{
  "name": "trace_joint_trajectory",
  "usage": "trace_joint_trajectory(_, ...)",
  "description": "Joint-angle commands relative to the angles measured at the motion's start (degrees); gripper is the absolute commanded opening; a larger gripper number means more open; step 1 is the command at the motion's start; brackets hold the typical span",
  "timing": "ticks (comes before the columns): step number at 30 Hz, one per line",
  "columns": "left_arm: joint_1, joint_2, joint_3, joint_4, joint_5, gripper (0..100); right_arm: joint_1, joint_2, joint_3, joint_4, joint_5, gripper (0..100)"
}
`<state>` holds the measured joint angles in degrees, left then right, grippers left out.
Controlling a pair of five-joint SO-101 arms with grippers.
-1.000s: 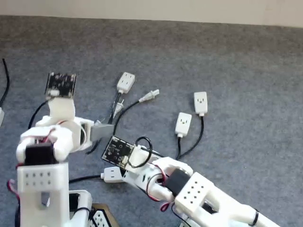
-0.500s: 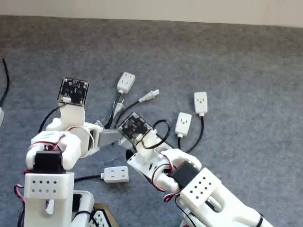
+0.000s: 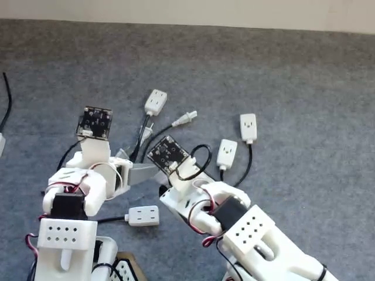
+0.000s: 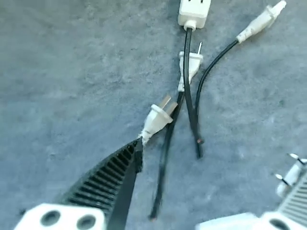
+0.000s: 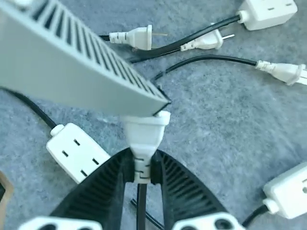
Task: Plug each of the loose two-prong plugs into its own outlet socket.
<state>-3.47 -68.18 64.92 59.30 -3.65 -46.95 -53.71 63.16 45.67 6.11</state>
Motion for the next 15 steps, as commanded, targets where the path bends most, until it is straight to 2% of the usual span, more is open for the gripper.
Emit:
trace_joint_trajectory(1,1.01,-0.48,1.19,-1.67,0.18,45,2.15,-0.04,-9.98,4.26,3.43,0.5)
trace_joint_trajectory(8,3.74,-0.48,1.54,-1.58,0.18,45,2.77,-0.04,-19.65,11.91,5.01,0.5)
trace_joint_trajectory(15,3.82,-0.48,1.63,-1.32,0.18,45,2.77,0.04,-20.97,12.53,5.19,0.5)
